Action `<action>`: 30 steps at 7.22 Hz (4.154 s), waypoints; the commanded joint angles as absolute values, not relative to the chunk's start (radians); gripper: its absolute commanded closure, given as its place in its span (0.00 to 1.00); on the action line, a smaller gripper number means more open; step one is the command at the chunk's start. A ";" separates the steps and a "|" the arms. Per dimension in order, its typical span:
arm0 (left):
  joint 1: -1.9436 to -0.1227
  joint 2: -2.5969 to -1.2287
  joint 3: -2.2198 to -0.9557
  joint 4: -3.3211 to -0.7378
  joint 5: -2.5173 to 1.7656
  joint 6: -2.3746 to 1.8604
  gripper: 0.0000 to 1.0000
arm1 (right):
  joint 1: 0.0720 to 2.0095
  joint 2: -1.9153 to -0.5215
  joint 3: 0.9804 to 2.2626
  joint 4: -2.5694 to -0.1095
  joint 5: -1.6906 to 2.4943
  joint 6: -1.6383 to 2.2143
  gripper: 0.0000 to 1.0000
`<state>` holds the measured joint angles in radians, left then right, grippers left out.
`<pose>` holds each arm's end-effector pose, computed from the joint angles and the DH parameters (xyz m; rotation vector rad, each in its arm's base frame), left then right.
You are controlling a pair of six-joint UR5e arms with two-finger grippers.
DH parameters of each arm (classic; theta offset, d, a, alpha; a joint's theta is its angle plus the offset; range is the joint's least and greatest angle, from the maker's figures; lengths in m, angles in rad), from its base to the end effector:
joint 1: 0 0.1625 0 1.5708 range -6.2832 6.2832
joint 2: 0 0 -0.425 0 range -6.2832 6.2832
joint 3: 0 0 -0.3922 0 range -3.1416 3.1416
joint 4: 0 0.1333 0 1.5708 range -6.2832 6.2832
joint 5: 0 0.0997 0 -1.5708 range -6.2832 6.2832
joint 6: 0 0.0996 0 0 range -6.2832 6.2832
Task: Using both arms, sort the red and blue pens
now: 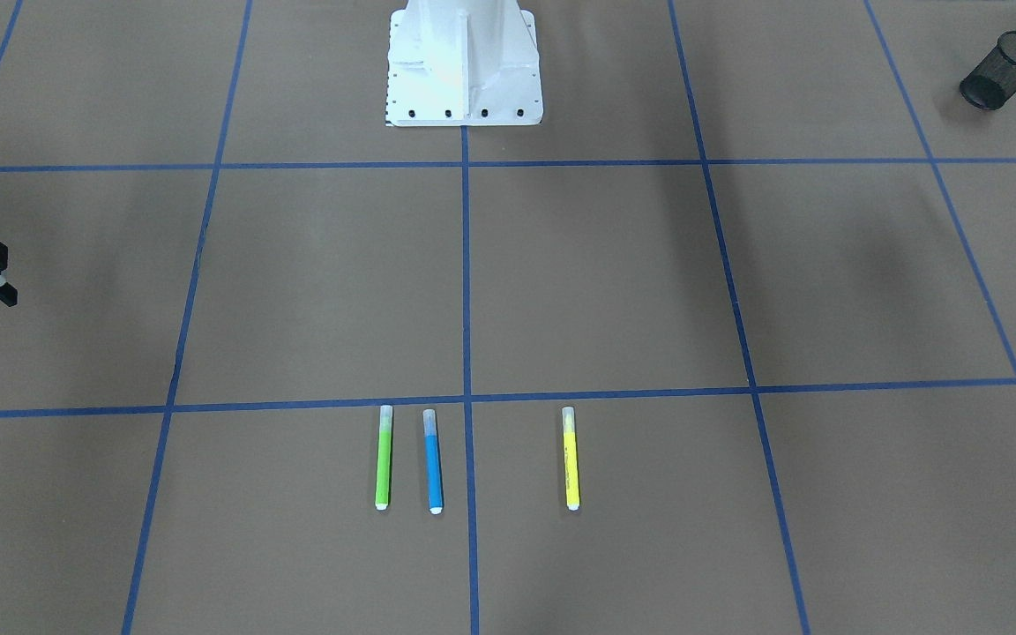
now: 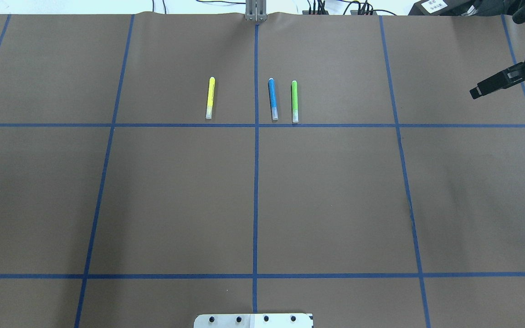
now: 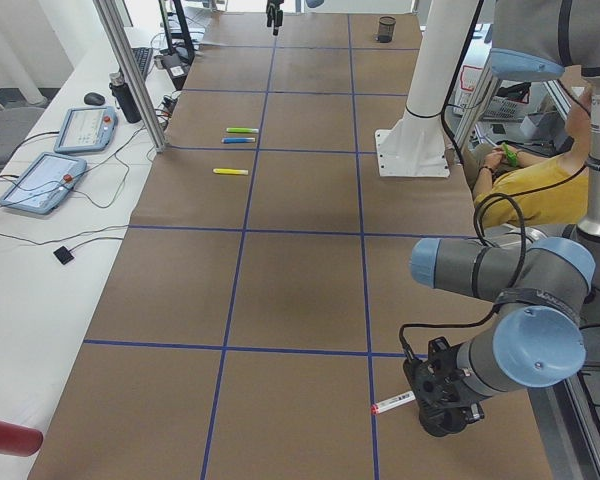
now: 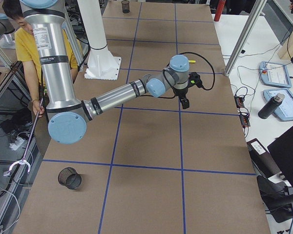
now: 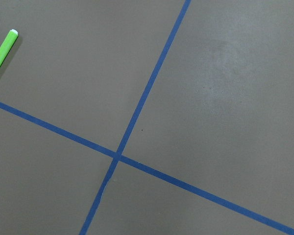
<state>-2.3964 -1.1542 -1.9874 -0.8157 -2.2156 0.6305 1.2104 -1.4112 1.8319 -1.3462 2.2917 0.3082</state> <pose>-0.2249 -0.1076 0.6774 -0.1362 0.9477 -0.4233 -0.1308 -0.5387 0.4217 0.3549 -0.8601 -0.2808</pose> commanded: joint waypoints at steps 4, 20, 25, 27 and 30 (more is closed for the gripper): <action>-2.614 -1.143 -1.843 -0.445 -2.218 0.484 1.00 | 1.210 -1.419 1.832 -1.347 2.287 0.308 0.00; -2.660 -1.221 -1.361 -0.451 -2.269 0.212 0.00 | 1.210 -1.407 1.842 -1.344 2.223 0.310 0.00; -2.654 -1.285 -1.423 -0.668 -2.264 0.233 0.00 | 1.210 -1.405 1.836 -1.344 2.223 0.310 0.00; -2.629 -1.289 -1.503 -0.754 -2.266 0.336 0.00 | 1.210 -1.405 1.835 -1.344 2.223 0.311 0.00; -2.423 -1.290 -1.730 -0.869 -2.319 0.330 0.00 | 1.210 -1.407 1.832 -1.345 2.224 0.319 0.00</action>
<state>-2.5105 -1.2898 -1.6396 -0.8164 -2.2910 0.3368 1.2103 -1.4064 1.8325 -1.3448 2.2241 0.3171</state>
